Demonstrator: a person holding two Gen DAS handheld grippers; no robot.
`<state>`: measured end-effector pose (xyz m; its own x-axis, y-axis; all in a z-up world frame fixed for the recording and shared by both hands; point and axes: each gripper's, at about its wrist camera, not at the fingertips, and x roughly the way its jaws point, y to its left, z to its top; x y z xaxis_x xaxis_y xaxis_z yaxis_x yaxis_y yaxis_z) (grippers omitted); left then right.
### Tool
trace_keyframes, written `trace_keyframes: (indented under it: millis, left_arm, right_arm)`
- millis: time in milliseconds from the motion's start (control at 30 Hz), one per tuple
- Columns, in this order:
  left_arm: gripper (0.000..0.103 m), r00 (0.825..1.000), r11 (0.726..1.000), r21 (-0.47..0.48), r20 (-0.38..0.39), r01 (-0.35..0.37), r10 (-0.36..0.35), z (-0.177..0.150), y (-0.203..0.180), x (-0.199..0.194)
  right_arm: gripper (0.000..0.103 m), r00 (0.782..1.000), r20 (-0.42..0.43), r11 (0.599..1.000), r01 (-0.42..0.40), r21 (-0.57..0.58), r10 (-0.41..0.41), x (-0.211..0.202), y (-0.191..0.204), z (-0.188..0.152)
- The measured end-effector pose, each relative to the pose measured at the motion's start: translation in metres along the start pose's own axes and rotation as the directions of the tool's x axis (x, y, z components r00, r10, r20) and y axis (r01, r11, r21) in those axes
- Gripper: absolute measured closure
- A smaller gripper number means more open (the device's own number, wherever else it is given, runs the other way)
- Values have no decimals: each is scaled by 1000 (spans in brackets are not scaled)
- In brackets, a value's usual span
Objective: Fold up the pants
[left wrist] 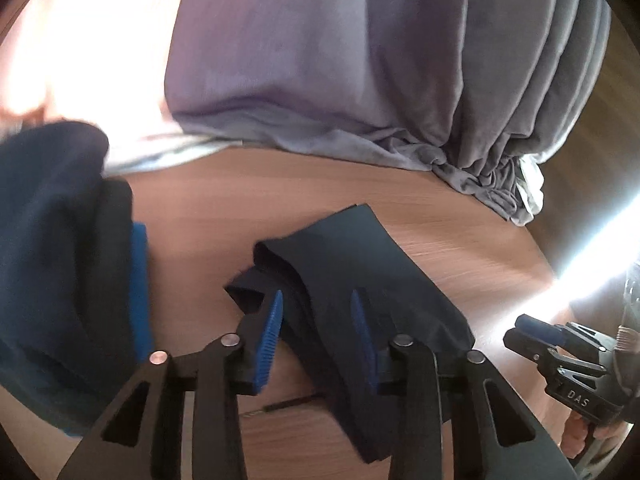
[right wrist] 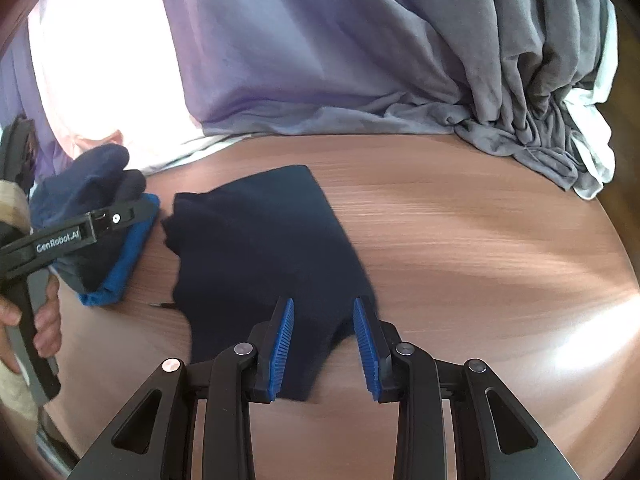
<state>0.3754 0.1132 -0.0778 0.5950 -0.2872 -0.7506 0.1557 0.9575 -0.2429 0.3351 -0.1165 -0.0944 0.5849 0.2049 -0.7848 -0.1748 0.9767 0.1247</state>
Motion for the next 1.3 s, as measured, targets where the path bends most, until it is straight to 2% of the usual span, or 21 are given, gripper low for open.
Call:
trace_keyframes:
  millis: [133,267,500,533,567,667,733,833,933,1033,1100,1233,1300]
  left_arm:
    - [69,1000,999,-45,-17,-2,1,-5,-2,16]
    - [71,998,993,-106,-42,-53,49,-9,3,33]
    - [71,997,980,-197,-82,-32,16,-15,6,52]
    - [72,996,978,-207,-83,-33,16,-16,6,52]
    - [81,997,976,-216,-81,-24,7,-16,6,52]
    - [94,999,973,-231,-50,-16,4,-15,2,40]
    - [94,1000,970,-241,-13,10,-13,-15,-4,25]
    - [94,1000,965,-262,-9,-2,-1,-19,-8,14]
    - [94,995,952,-294,-77,-90,70,-30,-3,19]
    - [93,986,935,-330,-137,-133,92,-43,9,33]
    - [90,982,935,-316,-150,-160,118,-49,13,41]
    - [78,971,937,-284,-182,-203,155,-54,16,48]
    - [73,958,933,-246,-180,-262,222,-52,15,43]
  right_arm:
    - [71,1000,-11,1000,-11,-27,11,11,-15,9]
    - [71,999,-18,997,-40,-66,39,23,-23,20]
    - [71,994,-47,990,-102,-102,97,49,-30,34]
    - [71,993,-53,989,-108,-103,103,52,-32,34]
    - [71,993,-57,988,-111,-104,106,55,-33,35]
    - [71,991,-74,988,-120,-102,112,64,-38,35]
    - [71,990,-81,988,-123,-97,116,69,-42,35]
    - [71,989,-88,987,-130,-94,122,73,-46,34]
    - [71,986,-103,987,-138,-86,129,77,-47,30]
    - [71,984,-128,988,-137,-78,126,83,-48,25]
    - [71,985,-138,989,-118,-87,106,85,-48,22]
    - [71,986,-148,990,-92,-106,75,86,-47,16]
    - [71,985,-159,991,-81,-108,64,86,-48,15]
